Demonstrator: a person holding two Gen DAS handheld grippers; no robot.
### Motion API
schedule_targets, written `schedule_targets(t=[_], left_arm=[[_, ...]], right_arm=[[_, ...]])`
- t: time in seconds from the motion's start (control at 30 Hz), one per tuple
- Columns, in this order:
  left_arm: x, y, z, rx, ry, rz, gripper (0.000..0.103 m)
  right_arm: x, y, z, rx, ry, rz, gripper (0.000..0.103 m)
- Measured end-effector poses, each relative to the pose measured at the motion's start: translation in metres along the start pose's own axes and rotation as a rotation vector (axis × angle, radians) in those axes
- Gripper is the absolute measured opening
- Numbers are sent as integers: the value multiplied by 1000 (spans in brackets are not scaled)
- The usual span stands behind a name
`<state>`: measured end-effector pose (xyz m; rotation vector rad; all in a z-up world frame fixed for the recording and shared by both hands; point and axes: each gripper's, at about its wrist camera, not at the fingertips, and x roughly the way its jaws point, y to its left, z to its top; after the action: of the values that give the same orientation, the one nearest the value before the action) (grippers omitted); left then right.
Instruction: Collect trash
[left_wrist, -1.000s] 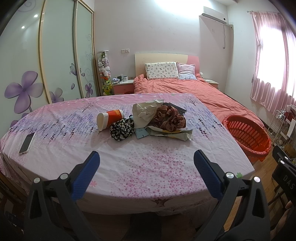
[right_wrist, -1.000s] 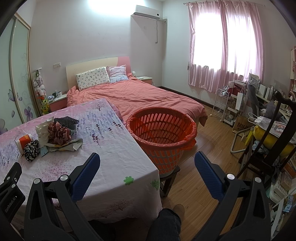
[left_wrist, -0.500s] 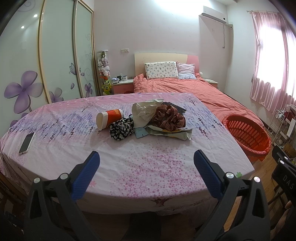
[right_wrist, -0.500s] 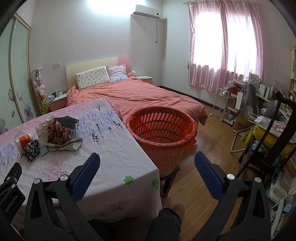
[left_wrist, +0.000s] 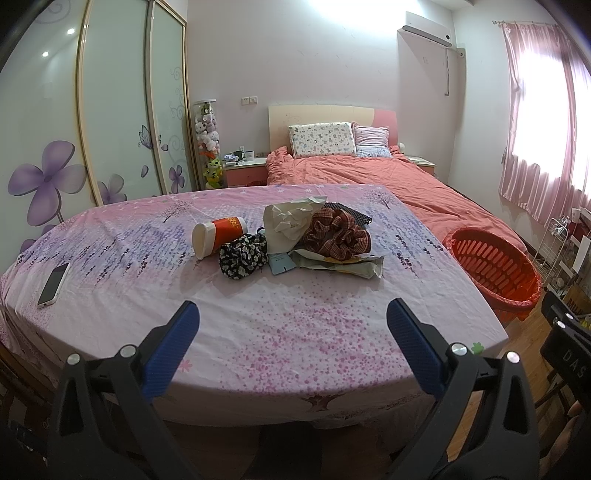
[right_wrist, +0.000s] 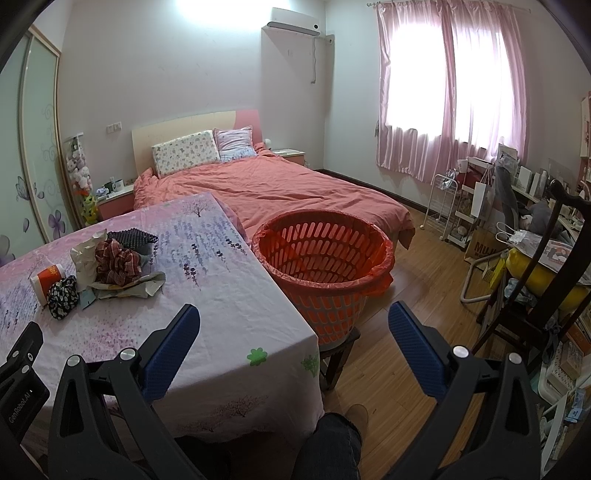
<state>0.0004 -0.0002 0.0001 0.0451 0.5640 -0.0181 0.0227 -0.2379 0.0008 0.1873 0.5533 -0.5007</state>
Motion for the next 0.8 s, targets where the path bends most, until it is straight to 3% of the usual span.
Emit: schedule_targets(t=[0.8], left_arm=[[2, -10, -9, -2, 10, -3, 99]], right_arm=[[1, 0, -3, -1, 6, -3, 101]])
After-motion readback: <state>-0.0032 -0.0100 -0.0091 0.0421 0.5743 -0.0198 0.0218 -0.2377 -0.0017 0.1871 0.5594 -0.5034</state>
